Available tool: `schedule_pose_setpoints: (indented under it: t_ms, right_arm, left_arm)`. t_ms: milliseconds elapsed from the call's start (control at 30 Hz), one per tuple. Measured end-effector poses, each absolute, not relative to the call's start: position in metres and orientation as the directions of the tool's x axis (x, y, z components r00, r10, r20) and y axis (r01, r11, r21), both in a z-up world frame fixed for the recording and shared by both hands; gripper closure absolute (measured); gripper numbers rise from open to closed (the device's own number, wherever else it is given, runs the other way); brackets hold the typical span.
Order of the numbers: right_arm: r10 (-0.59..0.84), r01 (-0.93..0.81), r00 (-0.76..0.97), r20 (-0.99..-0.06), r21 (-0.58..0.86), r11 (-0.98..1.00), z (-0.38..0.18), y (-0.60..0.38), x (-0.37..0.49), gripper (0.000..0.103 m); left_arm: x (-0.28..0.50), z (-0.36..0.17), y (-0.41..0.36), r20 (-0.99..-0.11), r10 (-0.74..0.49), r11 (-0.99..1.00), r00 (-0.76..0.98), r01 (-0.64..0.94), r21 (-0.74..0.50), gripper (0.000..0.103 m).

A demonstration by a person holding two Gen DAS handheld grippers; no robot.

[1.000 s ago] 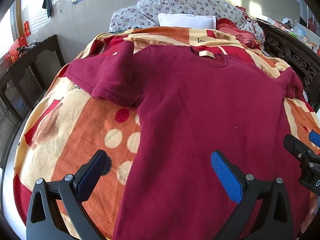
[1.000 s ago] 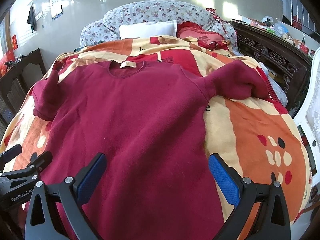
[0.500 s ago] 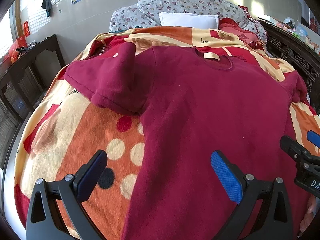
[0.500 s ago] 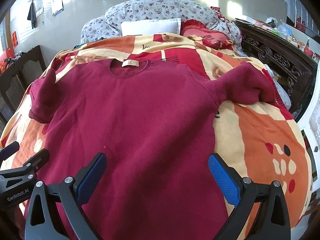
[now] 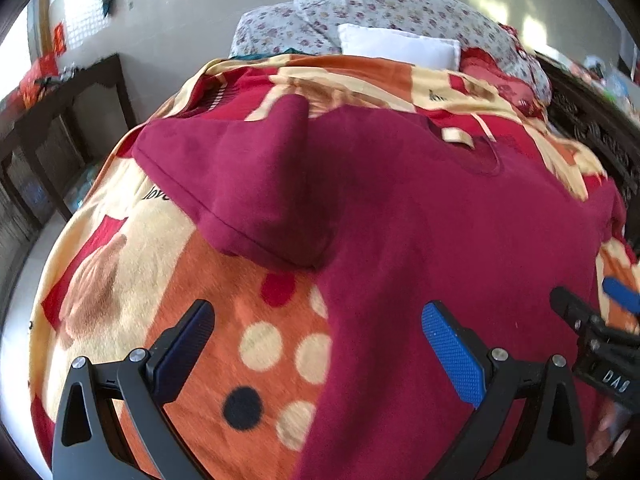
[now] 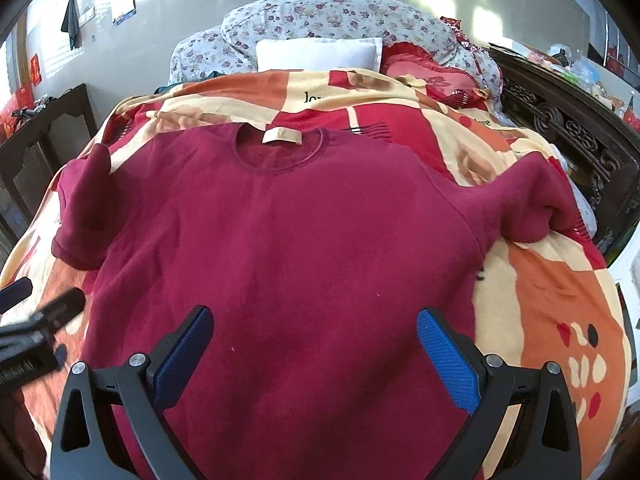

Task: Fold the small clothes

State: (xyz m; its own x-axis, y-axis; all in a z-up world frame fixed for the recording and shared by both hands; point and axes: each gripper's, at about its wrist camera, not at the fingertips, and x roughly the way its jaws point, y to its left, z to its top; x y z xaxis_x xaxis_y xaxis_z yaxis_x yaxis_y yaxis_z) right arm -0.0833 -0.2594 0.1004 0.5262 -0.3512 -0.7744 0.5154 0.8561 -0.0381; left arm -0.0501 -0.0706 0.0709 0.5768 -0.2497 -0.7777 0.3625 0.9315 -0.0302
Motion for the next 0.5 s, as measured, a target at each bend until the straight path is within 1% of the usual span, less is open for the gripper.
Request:
schedule_pose_setpoints:
  t_ms: [200,333,400,467,500]
  right_arm:
    - [-0.316,0.49,0.537,-0.782,-0.017,0.872,0.092,-0.256,-0.068,0.0]
    - [-0.299,0.466,0.542,-0.785,-0.016,0.885,0.09,-0.251,-0.061,0.0]
    - [-0.295,0.461,0.544,-0.786,-0.015,0.887,0.088,-0.251,-0.058,0.0]
    - [-0.287,0.455,0.543,-0.789,-0.01,0.89,0.086,-0.25,-0.056,0.0]
    - [-0.281,0.449,0.541,-0.793,-0.011,0.893,0.084,-0.25,-0.055,0.0]
  left_arm:
    - [0.01,0.078,-0.026,-0.776,-0.213,0.968,0.594,0.236,-0.086,0.0]
    - [0.066,0.075,0.005,-0.773,-0.109,0.991,0.625,0.126,-0.038,0.0]
    - [0.101,0.071,0.023,-0.771,-0.02,0.999,0.636,0.033,0.001,0.0]
    - [0.131,0.063,0.038,-0.784,0.012,0.999,0.62,-0.032,-0.01,0.006]
    - [0.148,0.057,0.047,-0.804,0.009,0.997,0.595,-0.062,-0.034,0.012]
